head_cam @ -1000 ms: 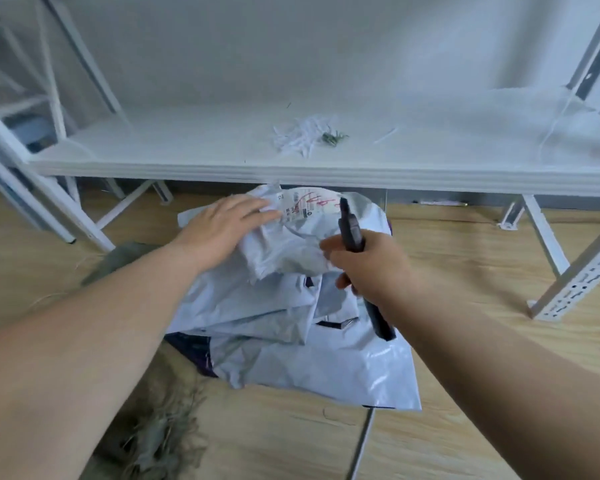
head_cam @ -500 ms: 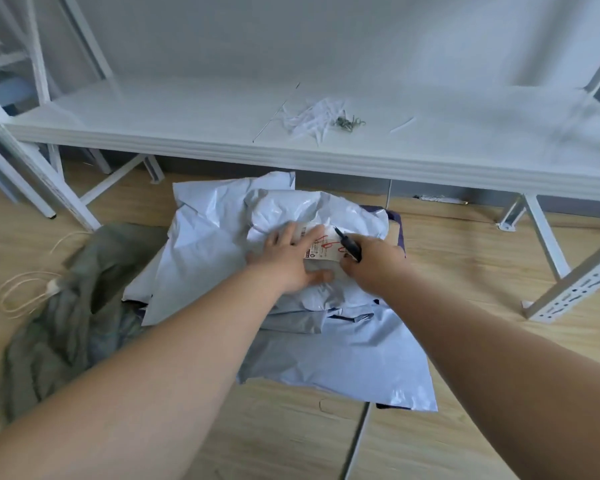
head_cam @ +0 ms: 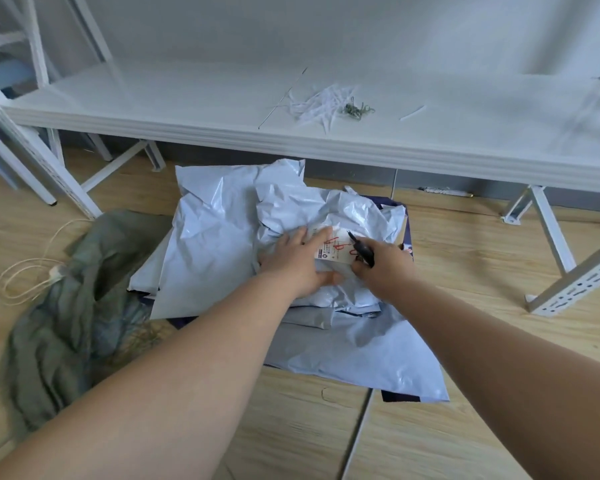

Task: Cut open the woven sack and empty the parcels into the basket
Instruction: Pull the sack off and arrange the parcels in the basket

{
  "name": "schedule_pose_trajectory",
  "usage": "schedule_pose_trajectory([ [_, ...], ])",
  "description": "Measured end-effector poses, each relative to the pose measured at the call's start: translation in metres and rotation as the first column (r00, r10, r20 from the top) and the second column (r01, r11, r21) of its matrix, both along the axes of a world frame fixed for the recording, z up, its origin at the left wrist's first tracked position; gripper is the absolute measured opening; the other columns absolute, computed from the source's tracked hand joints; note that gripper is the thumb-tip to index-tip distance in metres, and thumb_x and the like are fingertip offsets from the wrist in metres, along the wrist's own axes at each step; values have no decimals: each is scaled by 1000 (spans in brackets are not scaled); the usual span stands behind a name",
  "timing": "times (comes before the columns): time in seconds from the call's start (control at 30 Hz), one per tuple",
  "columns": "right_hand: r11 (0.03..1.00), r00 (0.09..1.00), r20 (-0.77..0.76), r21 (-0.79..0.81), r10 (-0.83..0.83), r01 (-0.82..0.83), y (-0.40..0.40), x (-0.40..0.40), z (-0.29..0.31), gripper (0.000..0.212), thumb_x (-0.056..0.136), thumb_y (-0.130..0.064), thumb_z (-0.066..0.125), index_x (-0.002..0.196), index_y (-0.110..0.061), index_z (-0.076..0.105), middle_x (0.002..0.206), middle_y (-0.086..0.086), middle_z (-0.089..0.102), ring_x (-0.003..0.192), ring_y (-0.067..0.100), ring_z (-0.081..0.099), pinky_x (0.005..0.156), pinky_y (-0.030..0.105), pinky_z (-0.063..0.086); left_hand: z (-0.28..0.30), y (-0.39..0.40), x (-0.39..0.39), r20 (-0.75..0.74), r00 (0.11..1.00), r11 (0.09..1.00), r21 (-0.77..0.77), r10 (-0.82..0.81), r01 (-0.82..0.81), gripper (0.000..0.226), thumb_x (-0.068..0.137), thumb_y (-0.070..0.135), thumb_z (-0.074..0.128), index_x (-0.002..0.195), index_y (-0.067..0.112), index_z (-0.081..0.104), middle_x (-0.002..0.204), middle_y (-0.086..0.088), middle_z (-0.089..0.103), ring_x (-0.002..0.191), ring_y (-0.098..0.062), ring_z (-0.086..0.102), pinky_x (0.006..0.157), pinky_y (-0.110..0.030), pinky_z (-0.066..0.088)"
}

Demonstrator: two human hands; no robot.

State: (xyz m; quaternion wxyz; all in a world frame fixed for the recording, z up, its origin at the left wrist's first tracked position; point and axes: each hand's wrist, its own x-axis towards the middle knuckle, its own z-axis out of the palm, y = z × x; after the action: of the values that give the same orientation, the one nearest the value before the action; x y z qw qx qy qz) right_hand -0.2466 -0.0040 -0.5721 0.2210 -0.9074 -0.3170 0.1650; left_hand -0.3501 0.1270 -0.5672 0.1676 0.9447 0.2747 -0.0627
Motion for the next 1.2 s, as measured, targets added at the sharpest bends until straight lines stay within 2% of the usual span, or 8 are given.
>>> schedule_pose_trajectory([
  [0.2,984,938,304,121,-164,132,-4,-20,25,41,95,-22,52,133,-34,47,146,-2,34,134,23,30,77,37,42,11,-3,-16,445,892,948,247,75,-203,59,93,48,49,147,31,33,155,1,29,144,-23,23,115,-46,21],
  [0.3,999,913,407,21,-33,26,-1,-20,35,50,93,-16,51,137,-39,44,148,-4,35,135,23,30,73,35,40,11,2,-15,172,973,954,231,153,-191,63,94,59,37,150,38,17,160,1,18,147,-27,11,116,-53,11],
  [0.4,988,973,193,-120,123,-102,3,-18,31,45,93,-20,48,133,-43,49,115,5,60,106,30,56,83,39,51,7,6,-15,-88,987,988,88,138,-130,68,93,65,33,152,39,11,159,-1,21,145,-27,19,112,-52,17],
  [0.6,993,975,200,-91,95,-79,4,-22,39,48,90,-14,48,130,-40,50,119,0,59,116,29,50,84,41,49,16,13,-16,86,981,984,-54,174,-170,65,89,64,46,147,42,27,150,4,40,137,-24,37,113,-50,25],
  [0.7,995,914,393,-14,97,-100,12,-44,61,47,94,-15,49,136,-35,45,130,-2,50,123,26,43,72,35,38,24,24,-40,513,763,906,-357,393,-227,45,94,44,52,137,31,47,134,5,56,124,-16,51,104,-31,39],
  [0.83,959,937,293,150,189,-240,41,-88,78,28,97,-24,47,124,-25,52,109,5,57,96,30,56,67,34,39,10,66,-105,751,418,820,-278,510,-500,34,95,20,51,129,22,54,131,3,54,120,-11,50,93,-17,36],
  [1.07,899,911,82,143,405,-413,80,-154,55,26,95,-19,47,119,-25,56,82,0,57,75,24,54,63,30,42,-57,111,-242,448,414,460,6,792,-888,45,92,26,55,136,23,48,150,-10,32,137,-30,29,108,-42,33],
  [1.2,896,903,56,109,426,-430,95,-170,45,23,94,-20,46,114,-25,57,72,-3,54,67,20,55,61,31,47,-82,139,-293,39,194,195,-38,980,-980,49,88,48,51,134,31,48,149,-16,33,136,-37,27,109,-48,29],
])
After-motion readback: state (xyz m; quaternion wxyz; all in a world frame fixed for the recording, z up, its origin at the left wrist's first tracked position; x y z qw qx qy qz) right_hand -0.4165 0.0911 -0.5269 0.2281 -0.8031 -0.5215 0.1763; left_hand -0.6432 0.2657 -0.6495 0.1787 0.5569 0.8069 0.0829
